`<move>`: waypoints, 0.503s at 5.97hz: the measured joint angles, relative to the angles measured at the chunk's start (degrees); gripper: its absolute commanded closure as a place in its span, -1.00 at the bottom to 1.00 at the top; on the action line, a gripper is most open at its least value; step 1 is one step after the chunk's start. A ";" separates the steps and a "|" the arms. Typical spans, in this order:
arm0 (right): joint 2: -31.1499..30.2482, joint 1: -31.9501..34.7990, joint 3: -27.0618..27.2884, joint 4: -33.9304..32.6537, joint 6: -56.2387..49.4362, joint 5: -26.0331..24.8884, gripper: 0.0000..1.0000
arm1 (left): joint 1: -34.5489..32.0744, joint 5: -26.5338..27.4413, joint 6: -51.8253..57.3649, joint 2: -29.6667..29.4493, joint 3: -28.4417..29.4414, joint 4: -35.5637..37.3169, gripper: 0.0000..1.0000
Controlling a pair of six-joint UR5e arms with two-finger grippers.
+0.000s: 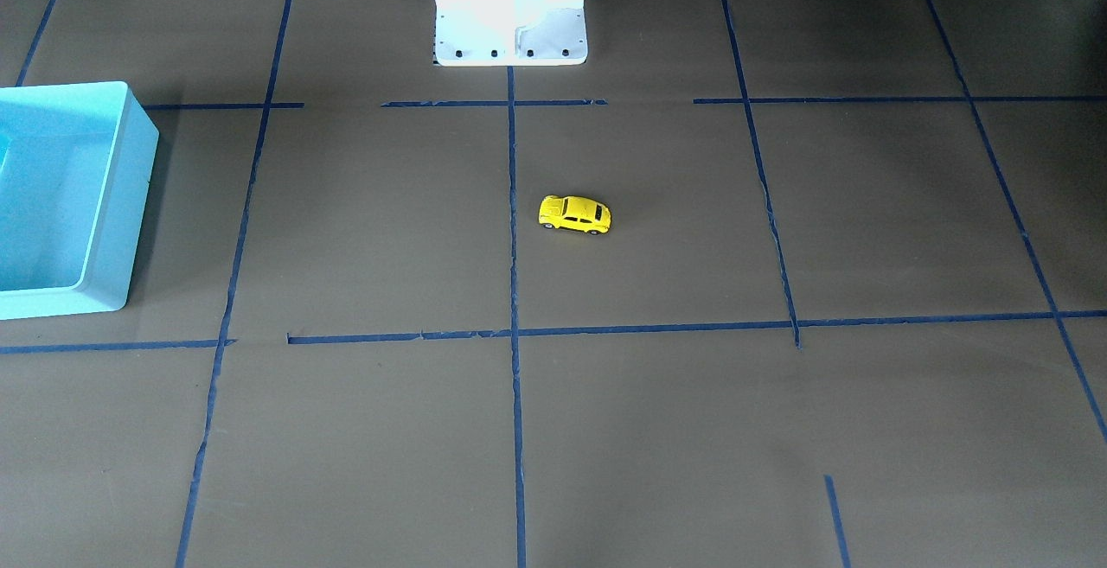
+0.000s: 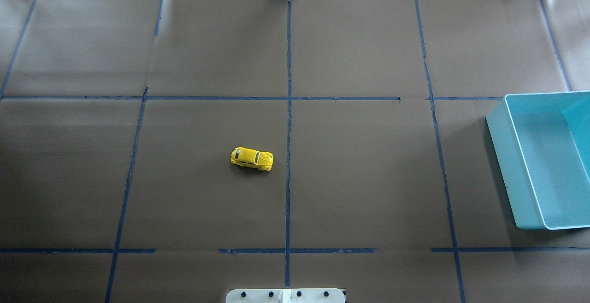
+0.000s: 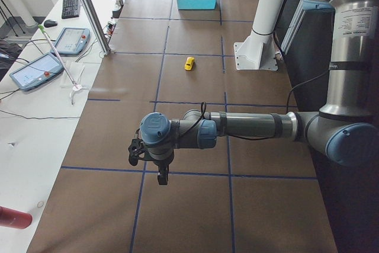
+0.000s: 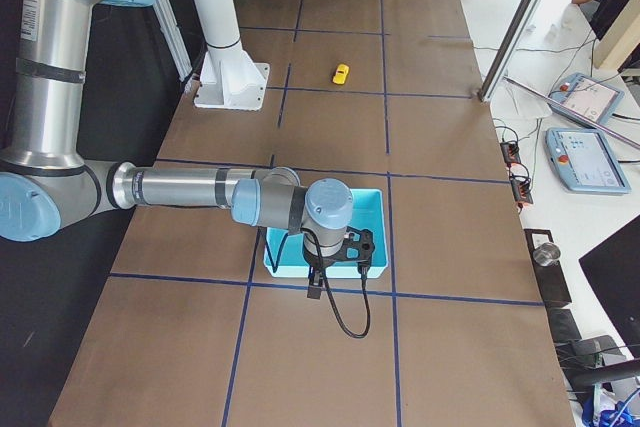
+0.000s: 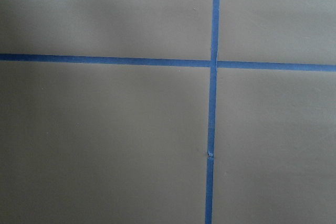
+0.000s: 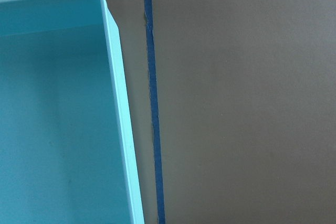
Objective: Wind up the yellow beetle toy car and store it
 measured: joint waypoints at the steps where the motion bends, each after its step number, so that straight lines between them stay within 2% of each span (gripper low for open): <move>1: -0.02 0.01 0.00 0.00 0.00 0.00 -1.00 | 0.00 0.00 -0.04 0.00 -0.42 0.35 -1.00; 3: 0.04 0.00 0.00 0.00 0.00 0.00 -1.00 | 0.10 0.00 -0.37 -0.47 -1.33 0.74 -1.00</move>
